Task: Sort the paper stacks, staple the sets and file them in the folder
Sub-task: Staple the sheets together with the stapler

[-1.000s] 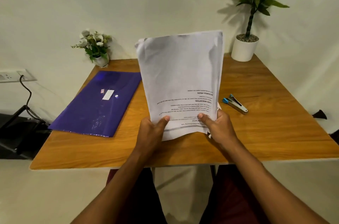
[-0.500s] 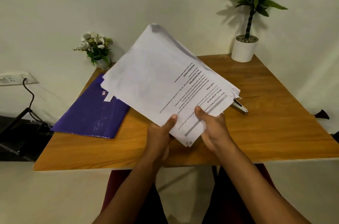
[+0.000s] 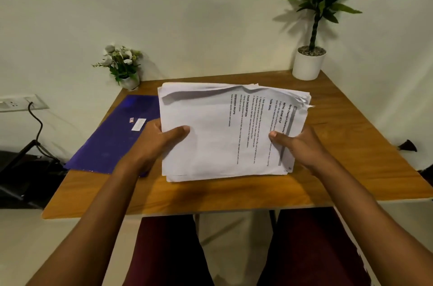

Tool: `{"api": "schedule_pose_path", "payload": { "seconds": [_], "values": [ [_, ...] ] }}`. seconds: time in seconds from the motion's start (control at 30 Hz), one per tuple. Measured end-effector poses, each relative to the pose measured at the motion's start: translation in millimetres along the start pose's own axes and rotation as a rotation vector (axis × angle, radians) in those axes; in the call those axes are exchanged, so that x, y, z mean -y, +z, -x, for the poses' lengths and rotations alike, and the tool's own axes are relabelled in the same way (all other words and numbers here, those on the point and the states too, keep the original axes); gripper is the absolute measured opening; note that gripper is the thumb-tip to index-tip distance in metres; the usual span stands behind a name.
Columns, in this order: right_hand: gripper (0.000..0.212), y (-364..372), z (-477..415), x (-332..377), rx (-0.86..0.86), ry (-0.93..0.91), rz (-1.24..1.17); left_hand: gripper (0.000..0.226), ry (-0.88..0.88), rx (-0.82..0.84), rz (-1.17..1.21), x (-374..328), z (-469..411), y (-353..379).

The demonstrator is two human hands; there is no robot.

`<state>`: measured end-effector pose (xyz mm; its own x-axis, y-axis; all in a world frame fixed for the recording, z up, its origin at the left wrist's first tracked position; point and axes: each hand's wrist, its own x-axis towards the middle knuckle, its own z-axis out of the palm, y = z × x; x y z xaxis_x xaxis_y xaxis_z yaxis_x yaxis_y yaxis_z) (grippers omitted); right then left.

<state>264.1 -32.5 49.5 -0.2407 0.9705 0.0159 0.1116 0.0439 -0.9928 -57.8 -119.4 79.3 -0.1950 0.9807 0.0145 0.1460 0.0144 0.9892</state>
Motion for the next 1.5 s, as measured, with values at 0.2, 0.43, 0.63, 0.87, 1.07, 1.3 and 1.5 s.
{"api": "schedule_pose_path", "payload": {
  "seconds": [0.2, 0.43, 0.63, 0.87, 1.07, 1.3, 1.5],
  "values": [
    [0.024, -2.6, -0.8, 11.3, -0.019, -0.077, 0.037, 0.028, 0.107, -0.134, 0.017, 10.8, -3.3, 15.3],
    [0.028, 3.5, 0.9, -11.4, -0.019, -0.028, 0.047, 0.041, 0.048, -0.166, 0.059, 38.6, 9.8, 28.0],
    [0.034, 3.9, 5.5, -21.7, -0.052, -0.037, -0.015, 0.032, 0.082, -0.201, 0.047, 46.7, 13.1, 29.0],
    [0.037, 7.5, 11.8, -24.8, -0.031, -0.007, -0.066, 0.064, 0.049, -0.172, 0.045, 59.0, 16.5, 27.2],
    [0.036, 12.0, 12.0, -36.1, -0.014, 0.003, -0.045, 0.050, 0.047, -0.179, 0.012, 70.8, 21.3, 34.7],
    [0.038, 18.4, 13.3, -37.7, -0.172, 0.015, -0.242, 0.057, -0.016, -0.344, 0.169, 71.7, 18.6, 46.6],
    [0.051, 79.0, 20.4, -24.5, -0.147, 0.081, -0.670, 0.041, -0.209, -0.350, 0.511, 70.1, 26.3, 100.9]
  ]
}}
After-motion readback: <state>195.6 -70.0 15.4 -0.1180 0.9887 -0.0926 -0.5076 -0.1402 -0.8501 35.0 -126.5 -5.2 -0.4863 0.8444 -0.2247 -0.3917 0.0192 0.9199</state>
